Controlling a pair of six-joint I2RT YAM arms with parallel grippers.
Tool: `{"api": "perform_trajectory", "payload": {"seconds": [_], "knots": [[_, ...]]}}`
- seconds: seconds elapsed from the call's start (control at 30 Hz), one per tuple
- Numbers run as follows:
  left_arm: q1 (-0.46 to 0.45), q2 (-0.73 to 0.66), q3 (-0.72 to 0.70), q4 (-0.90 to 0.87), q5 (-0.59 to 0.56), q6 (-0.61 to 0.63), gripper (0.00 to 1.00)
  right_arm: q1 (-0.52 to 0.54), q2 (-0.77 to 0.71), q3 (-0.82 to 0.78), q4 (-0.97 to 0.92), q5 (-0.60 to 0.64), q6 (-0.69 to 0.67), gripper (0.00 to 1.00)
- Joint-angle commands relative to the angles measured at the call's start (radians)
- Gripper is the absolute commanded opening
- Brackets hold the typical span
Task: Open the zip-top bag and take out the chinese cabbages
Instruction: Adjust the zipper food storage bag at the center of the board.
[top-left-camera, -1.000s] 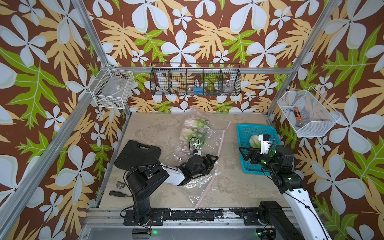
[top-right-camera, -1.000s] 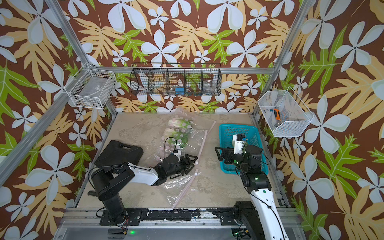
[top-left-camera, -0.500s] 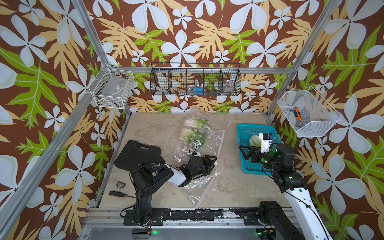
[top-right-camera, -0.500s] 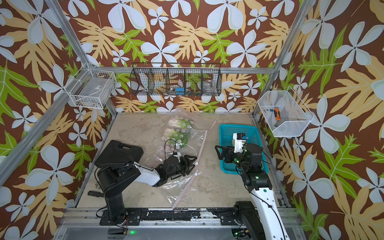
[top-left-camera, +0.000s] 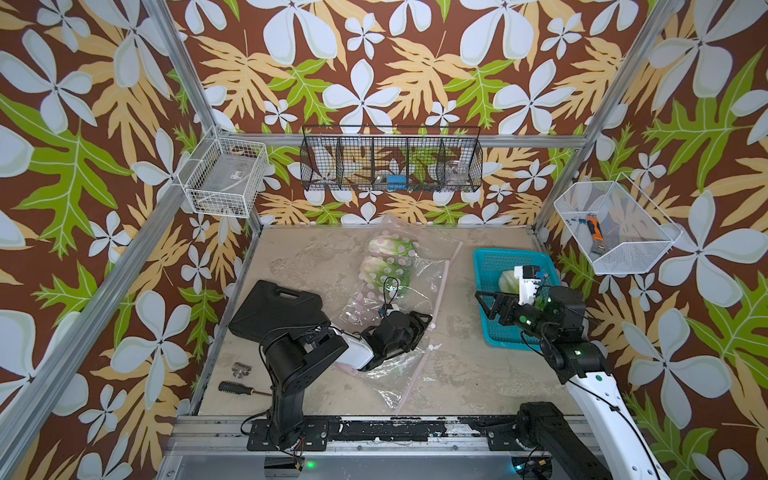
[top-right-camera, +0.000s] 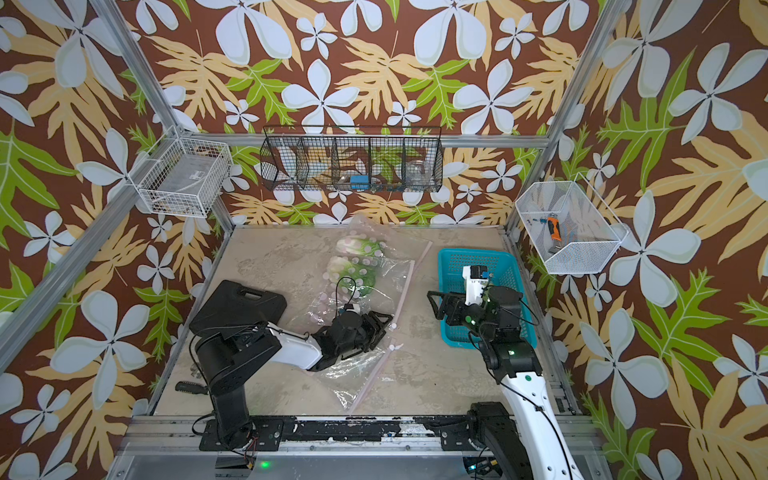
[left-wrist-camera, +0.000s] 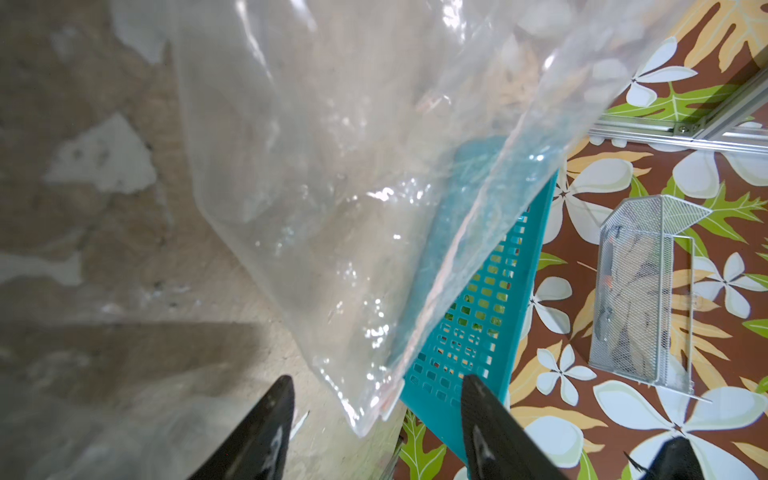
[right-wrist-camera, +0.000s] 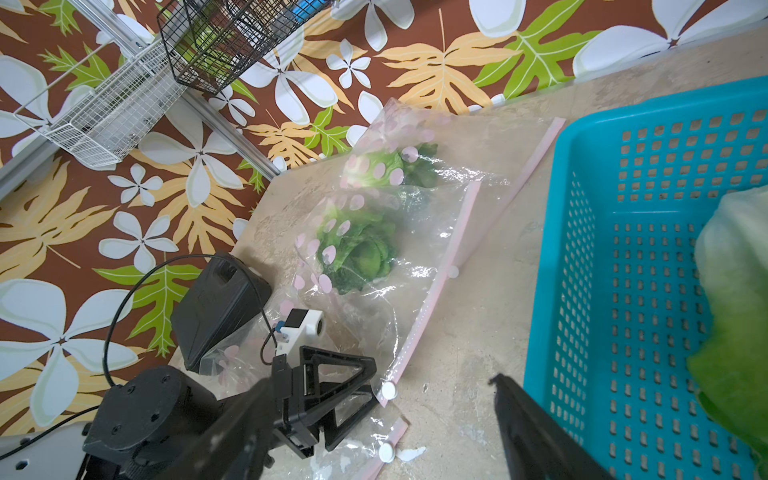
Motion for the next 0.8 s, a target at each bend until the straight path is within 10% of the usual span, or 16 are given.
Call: {"api": "perform_trajectory", "payload": {"seconds": [0.0, 0.37, 0.77], "knots": [[-0.001, 0.019, 0.025, -0.014, -0.041, 0.032, 0.61, 0.004, 0.000, 0.008, 0.026, 0.006, 0.000, 0.83], [0.033, 0.013, 0.092, -0.114, -0.068, 0.134, 0.02, 0.018, 0.032, 0.037, 0.070, 0.014, 0.001, 0.83], [0.102, -0.234, 0.130, -0.524, 0.041, 0.657, 0.00, 0.376, 0.061, 0.065, 0.176, 0.310, -0.111, 0.86]]}}
